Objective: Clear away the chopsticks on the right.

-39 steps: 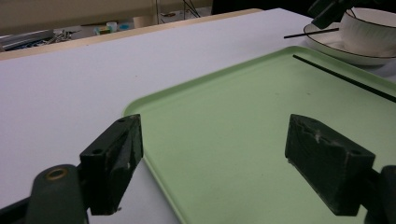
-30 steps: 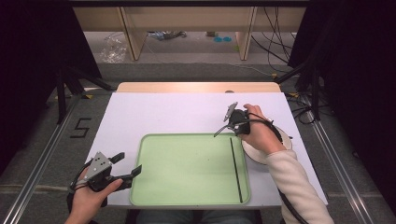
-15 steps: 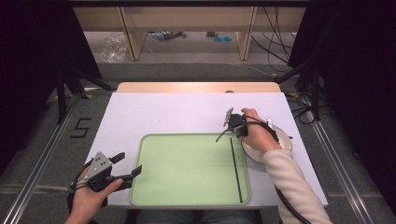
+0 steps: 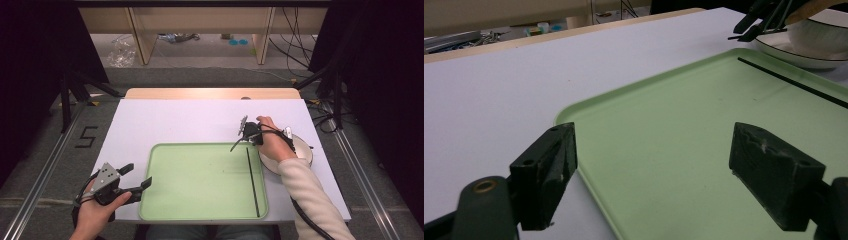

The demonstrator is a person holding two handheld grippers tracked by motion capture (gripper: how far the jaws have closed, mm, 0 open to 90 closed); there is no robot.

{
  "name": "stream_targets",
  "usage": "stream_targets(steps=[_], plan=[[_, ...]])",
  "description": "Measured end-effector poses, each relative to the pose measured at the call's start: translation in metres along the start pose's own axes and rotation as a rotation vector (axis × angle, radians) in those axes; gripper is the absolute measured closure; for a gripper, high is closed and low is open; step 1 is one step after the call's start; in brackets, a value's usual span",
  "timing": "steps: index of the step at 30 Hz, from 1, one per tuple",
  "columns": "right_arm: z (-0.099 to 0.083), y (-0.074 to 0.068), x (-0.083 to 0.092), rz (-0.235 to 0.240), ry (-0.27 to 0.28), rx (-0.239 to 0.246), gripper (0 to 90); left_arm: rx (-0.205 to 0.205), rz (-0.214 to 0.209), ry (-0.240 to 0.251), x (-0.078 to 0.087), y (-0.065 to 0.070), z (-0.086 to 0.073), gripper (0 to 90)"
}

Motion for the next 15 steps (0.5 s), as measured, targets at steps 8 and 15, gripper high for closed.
stream_targets(steps=[8,15], plan=[[-0.0018,0.0005,-0.0011,-0.007,-0.015,0.022,85.1,-0.004,-0.001,0.001,0.0001,-0.0001,0.0001,19.3],[-0.0004,0.0000,0.0013,-0.034,-0.026,0.077,87.8,-0.004,0.000,0.003,0.0003,-0.0002,0.0004,19.3]])
Point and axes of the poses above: each handheld gripper's, and its own axes: x roughly backward along the jaws, z roughly out of its top, y roughly to its right, the point moved 7 cm from there along -x, roughly forward along the jaws, and after that the axes turned 12 degrees about z, right-handed, at the moved point
